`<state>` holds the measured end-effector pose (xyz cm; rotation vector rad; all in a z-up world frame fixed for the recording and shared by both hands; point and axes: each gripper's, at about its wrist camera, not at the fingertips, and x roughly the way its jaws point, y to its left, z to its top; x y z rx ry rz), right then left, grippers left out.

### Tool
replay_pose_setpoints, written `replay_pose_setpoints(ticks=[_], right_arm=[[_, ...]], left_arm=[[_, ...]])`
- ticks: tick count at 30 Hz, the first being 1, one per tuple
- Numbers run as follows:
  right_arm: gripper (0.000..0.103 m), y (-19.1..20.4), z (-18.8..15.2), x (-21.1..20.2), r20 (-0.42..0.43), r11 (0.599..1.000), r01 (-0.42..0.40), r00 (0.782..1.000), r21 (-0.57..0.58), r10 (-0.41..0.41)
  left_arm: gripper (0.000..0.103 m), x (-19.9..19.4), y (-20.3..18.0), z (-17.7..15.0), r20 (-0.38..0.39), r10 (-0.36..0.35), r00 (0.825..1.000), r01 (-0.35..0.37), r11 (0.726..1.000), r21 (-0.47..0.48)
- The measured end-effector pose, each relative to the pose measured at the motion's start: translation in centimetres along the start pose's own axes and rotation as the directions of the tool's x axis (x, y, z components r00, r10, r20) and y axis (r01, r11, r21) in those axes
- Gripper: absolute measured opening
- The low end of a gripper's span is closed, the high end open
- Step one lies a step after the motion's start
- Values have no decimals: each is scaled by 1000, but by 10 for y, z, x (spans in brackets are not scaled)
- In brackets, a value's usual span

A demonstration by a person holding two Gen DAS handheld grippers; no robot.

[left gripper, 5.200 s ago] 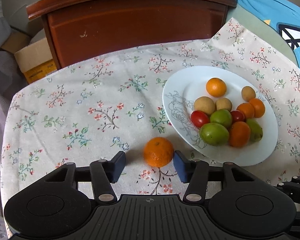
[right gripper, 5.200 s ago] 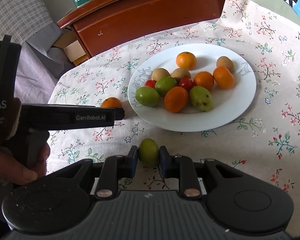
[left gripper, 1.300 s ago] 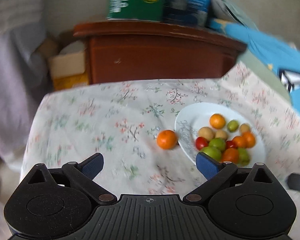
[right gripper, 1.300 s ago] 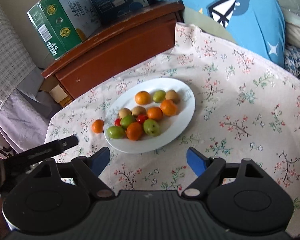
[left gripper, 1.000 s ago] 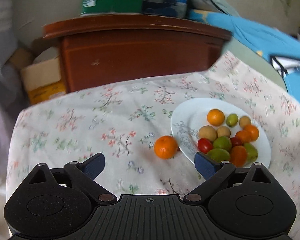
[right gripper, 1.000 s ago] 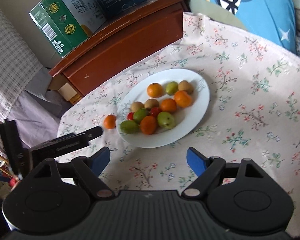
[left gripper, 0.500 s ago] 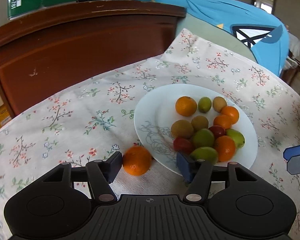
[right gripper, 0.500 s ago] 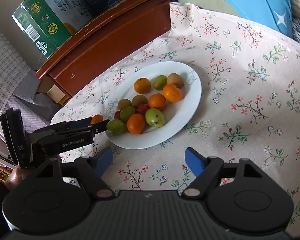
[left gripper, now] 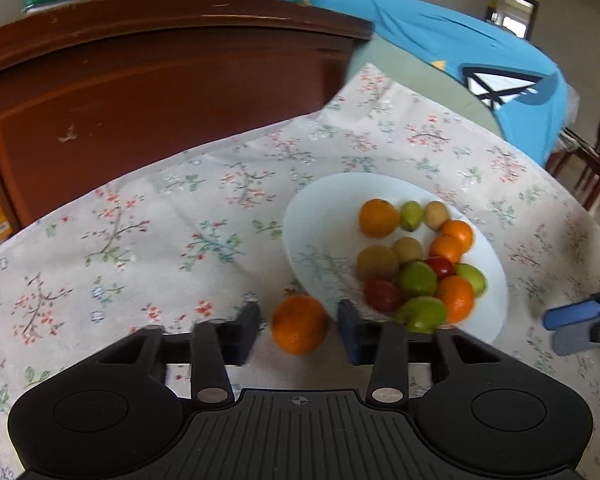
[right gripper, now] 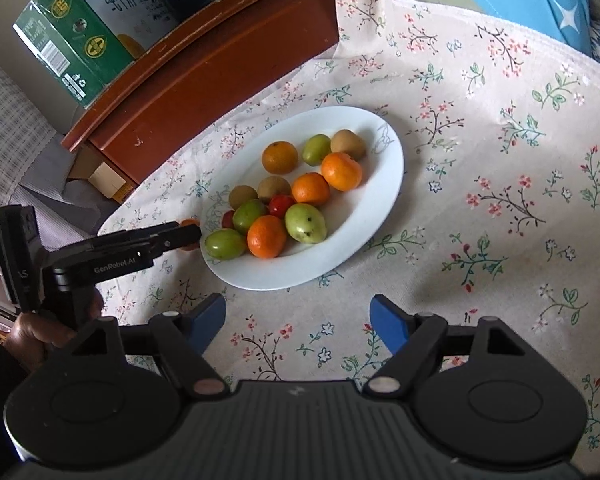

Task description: Organize fruits

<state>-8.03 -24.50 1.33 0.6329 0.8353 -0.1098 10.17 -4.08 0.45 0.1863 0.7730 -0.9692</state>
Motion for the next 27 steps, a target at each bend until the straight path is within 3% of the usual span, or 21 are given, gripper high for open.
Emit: replay_pose_setpoints(ticks=[7,12,18,22,27], right_arm=[[81,-1,0,1,1,1000,-2,1000,0,2],[81,0,-1,3,-2,1000,-1,1000,-9,1],[81,-1,-1,4,-2,1000,5,1000,-3,-5],[81,-1,-2,3,4,1000,5,1000,-5,-5],[81,1,-2,3,9,1000,5,1000,-12,-5]], left_arm=[[33,-2,10,-7,-15,-26,1000,26,999,-22],[31,3,4,-6,-24,-7,1000,8,1000,22],[29,-11,3,3,36,10,999,-10,1000,3],[29,-15,-13,23,96,19,995,-20,1000,10],[29,10,-50,39,83,45,996,-49,998,47]])
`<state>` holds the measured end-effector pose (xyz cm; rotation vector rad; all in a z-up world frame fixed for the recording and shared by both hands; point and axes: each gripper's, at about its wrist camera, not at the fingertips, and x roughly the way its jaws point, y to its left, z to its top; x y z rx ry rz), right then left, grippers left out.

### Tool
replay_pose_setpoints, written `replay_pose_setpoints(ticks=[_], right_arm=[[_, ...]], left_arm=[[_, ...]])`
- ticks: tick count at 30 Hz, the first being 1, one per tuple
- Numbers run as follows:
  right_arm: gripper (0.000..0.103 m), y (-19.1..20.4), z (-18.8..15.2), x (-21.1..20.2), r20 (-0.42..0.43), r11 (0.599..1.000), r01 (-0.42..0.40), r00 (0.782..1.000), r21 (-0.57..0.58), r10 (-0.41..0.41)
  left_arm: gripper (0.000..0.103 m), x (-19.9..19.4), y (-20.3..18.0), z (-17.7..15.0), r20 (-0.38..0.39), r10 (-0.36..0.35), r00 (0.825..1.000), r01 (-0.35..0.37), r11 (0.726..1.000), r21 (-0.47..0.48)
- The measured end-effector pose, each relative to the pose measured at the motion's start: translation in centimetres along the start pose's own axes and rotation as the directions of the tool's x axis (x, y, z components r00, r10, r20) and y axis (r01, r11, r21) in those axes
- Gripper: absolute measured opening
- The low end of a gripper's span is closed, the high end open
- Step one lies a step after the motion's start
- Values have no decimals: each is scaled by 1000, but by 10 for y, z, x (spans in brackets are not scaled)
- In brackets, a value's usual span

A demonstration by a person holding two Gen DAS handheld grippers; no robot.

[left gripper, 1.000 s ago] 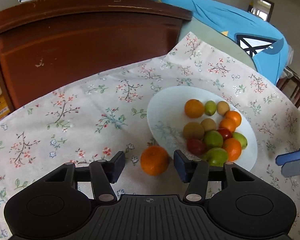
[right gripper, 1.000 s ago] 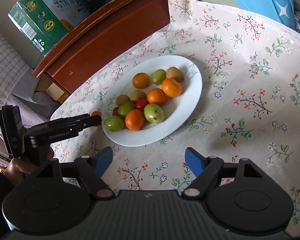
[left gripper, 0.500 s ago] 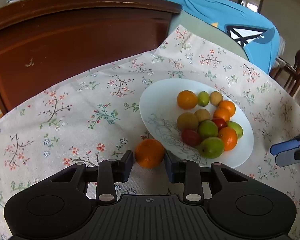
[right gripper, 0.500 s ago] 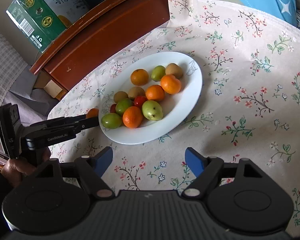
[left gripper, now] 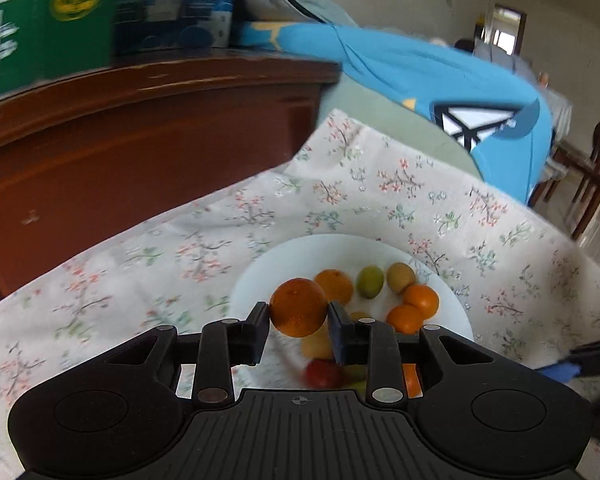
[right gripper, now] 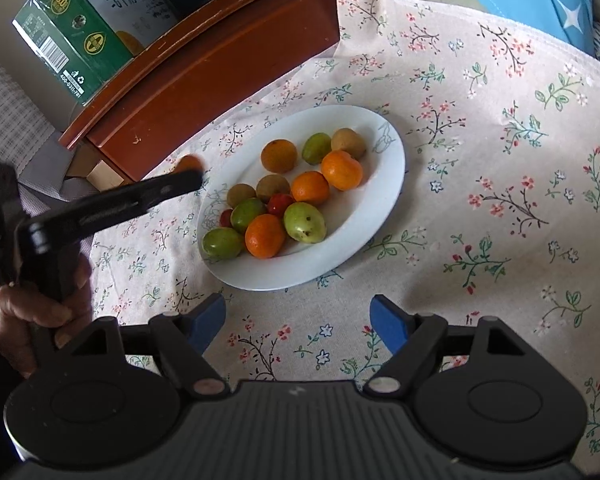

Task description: Organize fruits

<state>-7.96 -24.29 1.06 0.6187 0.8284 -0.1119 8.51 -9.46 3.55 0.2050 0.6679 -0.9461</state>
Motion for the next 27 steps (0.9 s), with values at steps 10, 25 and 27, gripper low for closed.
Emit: replay_pose_setpoints(ticks=[10,25,27], right_arm=[[81,4,7,-9,53,1000,-5,999,-28,6],[83,28,1,-20,136,965,154,983,-211,-126],[84,30,1,-21,132,961,171,981,-215,-145]], left_arm=[[80,-34,-35,20,65,144,987,-138,987,-85],[99,-104,-66,-34,-92,442,893,-447,837,-317],[99,-102,-70,-37,-127,446,886,-462,826,-323]])
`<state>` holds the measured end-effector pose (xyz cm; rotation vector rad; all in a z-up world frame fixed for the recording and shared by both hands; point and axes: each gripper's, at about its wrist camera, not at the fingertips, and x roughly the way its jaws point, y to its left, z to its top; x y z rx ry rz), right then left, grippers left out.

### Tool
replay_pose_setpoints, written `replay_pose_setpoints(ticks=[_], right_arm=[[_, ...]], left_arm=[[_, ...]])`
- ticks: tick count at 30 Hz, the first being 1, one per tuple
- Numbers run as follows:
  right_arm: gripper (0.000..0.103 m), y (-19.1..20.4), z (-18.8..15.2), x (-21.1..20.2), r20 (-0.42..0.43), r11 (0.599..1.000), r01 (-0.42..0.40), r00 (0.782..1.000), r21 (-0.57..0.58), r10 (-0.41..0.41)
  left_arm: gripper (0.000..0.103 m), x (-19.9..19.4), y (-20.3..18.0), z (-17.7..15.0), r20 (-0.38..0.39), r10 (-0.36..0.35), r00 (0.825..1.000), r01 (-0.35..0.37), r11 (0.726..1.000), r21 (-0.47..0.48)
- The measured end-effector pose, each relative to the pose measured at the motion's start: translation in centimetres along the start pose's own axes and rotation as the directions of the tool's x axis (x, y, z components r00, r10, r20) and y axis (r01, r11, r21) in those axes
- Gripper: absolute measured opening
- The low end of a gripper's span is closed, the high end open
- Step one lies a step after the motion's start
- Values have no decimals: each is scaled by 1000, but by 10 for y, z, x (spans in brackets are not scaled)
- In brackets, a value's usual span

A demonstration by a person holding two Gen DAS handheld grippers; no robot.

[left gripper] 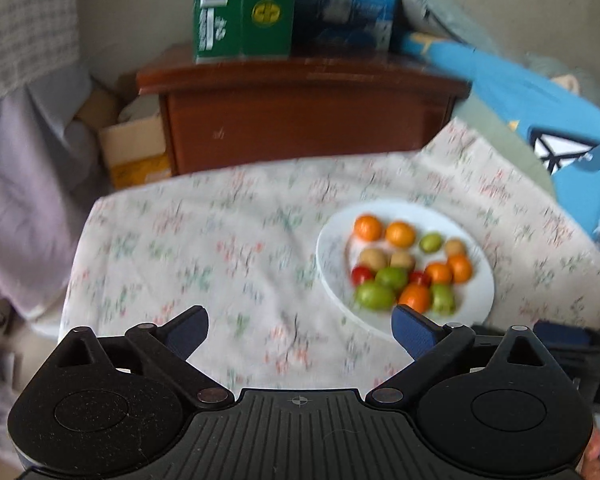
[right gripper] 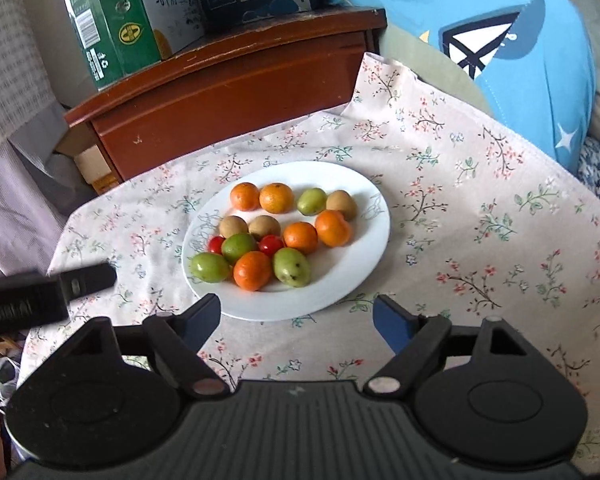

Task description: Organize fruits

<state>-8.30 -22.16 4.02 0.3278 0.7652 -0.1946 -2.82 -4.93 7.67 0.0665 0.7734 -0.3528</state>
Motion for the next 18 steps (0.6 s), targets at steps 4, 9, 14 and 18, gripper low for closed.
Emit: replay_pose_setpoints(ticks=[4,9,14,18], right_arm=[[85,1,2,-2,-15,1000,30,999,-5,-30],[86,4,2,-4,-25,997,69,997,-18,-69],[88,-1,4,-4,-55,996,93,994,16,-92],[91,-4,9,-5,-85,994,101,992,42,-97]], left_arm=[[99,-1,-8,-6,-18,38,999,-38,999,28],[100,1,-10,-6,-52,59,997,-59,998,12],[100,4,-13,-3,-77,82,994,-81,997,13],[100,6,-13,2,-92,98,991,-98,995,5]])
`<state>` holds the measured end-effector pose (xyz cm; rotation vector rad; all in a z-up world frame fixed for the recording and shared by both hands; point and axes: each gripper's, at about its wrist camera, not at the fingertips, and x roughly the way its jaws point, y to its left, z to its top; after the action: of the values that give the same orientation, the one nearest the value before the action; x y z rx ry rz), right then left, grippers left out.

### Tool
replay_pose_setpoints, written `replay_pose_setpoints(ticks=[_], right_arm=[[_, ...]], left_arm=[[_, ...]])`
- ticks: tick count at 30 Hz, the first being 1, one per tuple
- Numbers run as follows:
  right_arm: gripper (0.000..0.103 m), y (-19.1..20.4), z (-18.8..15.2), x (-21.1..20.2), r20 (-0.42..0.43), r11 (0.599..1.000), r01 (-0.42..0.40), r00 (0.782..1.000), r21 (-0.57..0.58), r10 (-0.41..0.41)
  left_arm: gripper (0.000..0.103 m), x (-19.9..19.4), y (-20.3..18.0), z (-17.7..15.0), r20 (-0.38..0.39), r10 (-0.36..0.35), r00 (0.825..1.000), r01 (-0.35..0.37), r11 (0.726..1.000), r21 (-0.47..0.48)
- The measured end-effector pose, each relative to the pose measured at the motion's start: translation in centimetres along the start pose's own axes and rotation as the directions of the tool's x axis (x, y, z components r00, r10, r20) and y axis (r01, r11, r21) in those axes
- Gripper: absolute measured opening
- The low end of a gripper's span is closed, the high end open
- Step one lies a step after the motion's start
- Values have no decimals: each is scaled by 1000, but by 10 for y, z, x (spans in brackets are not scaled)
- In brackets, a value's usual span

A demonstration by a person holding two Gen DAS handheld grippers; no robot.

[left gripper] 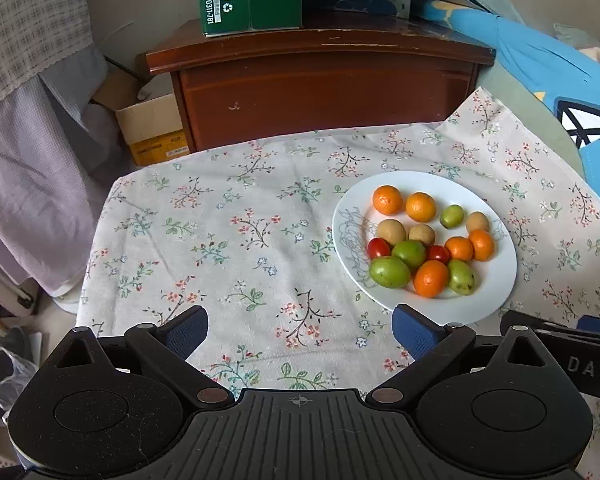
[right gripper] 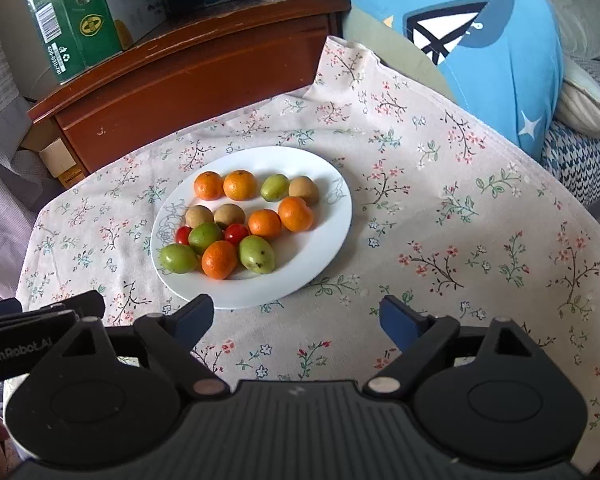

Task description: Organize fruits

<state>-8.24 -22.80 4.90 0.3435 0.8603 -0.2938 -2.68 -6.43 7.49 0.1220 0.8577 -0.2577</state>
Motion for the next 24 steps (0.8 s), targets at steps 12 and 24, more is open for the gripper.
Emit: replay_pose_setpoints(ticks=[12,24], right_arm=[[95,-5,29,16,-72,984,158,984,-86,-165],[95,2,29,22,-56,981,172,983,-92,-177]], left_arm=[[100,21,-8,27,-56,52,997,-52,999,8],[100,43,-8,19,-106,84,991,-84,996,5]])
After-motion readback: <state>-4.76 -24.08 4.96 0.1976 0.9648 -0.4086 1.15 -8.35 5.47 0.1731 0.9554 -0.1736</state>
